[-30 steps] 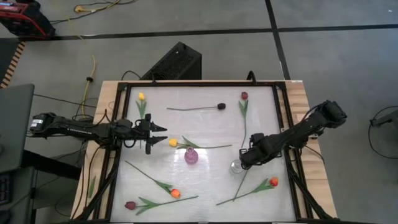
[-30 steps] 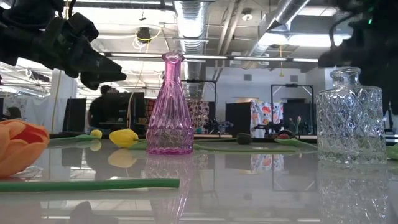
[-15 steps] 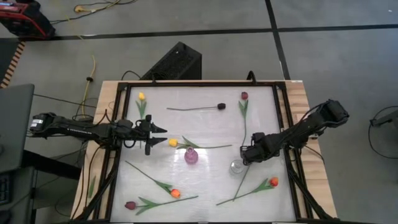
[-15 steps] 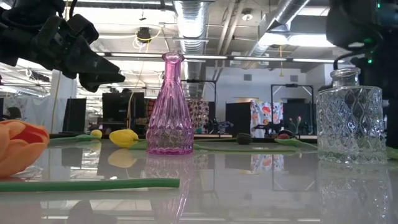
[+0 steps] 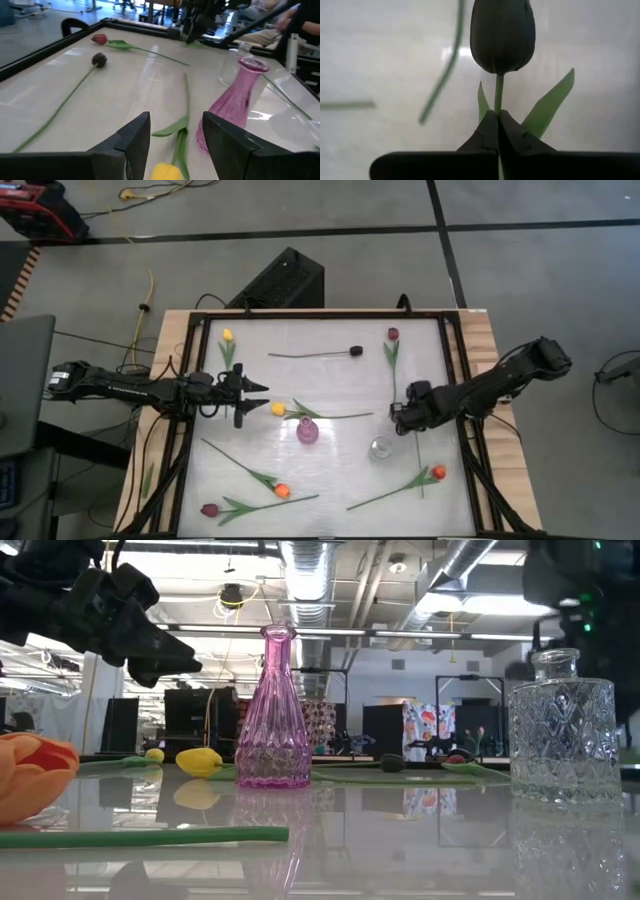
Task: Sort flowers into vase by color
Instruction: Put the bottom black flower into the pink vase
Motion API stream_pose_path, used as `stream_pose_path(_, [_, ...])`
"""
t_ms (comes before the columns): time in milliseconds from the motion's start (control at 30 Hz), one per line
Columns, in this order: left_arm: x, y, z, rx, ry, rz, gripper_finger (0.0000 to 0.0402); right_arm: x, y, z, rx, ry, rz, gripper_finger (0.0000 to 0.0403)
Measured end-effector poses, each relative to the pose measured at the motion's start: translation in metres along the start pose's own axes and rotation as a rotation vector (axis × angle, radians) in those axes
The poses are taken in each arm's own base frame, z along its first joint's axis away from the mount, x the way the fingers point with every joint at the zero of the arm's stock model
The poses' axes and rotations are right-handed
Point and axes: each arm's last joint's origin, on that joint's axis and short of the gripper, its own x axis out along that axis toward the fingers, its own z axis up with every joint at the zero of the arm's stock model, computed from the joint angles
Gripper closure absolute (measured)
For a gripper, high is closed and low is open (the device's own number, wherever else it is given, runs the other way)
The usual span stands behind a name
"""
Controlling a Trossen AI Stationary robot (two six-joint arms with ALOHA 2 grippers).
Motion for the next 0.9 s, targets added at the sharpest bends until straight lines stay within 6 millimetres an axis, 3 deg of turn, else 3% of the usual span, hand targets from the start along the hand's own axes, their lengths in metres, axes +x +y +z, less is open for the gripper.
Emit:
stream_pose_path(100, [0.0, 0.001, 0.0, -0.004, -0.003, 0.024, 0.0233, -0.019, -0.004, 0.015, -0.004, -0.1, 0.043, 0.0374])
stream_pose_path(300, [0.0, 0.001, 0.0, -0.02, -0.005, 0.036, 0.0233, -0.067, 0.006, 0.041, -0.104, -0.4, 0.324, 0.0374])
stream_pose_path(467, [0.0, 0.001, 0.0, -0.029, -0.004, 0.047, 0.0233, -0.11, 0.027, 0.055, -0.339, -0.668, 0.552, 0.0379])
stream_pose_path(633, [0.0, 0.001, 0.0, -0.036, -0.006, 0.048, 0.0233, -0.147, 0.05, 0.062, -0.467, -0.872, 0.819, 0.0374])
stream_pose_path(767, [0.0, 0.002, 0.0, -0.041, -0.009, 0.064, 0.0233, -0.164, 0.072, 0.06, -0.552, -1.011, 1.04, 0.0376])
stream_pose_path(900, [0.0, 0.002, 0.0, -0.041, -0.01, 0.066, 0.0233, -0.163, 0.098, 0.052, -0.609, -1.124, 1.173, 0.0376])
